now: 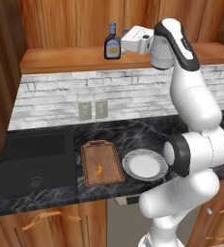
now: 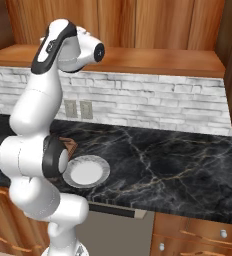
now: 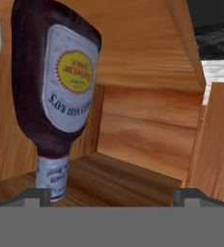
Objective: Pick the shrimp from the plate and place it on the cutting board. Then pick the condiment bottle from the cabinet and place it next to the cutting board.
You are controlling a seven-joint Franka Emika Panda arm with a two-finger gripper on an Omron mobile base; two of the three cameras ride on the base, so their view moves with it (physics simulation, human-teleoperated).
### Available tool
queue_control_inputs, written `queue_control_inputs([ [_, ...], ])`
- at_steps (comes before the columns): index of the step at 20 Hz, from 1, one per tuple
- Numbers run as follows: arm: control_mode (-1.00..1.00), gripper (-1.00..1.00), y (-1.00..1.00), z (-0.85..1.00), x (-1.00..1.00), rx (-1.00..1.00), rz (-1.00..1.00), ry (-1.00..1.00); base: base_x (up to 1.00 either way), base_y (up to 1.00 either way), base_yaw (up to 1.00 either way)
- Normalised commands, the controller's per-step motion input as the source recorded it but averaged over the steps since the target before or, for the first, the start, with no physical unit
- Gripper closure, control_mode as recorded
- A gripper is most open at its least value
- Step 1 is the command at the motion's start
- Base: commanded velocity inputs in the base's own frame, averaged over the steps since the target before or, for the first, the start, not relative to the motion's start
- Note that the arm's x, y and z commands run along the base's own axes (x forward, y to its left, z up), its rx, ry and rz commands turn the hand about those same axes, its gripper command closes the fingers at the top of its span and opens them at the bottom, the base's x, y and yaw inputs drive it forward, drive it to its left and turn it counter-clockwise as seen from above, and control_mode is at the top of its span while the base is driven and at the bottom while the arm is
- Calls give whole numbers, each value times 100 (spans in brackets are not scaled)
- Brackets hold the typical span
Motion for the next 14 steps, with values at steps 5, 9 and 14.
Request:
queue_control_inputs([
  [5,-100,-100,4,0,15,0,0,0,0,0,0],
  [9,-100,-100,3,0,14,0,0,0,0,0,0],
  [14,-100,-100,0,-1,17,0,0,0,0,0,0],
])
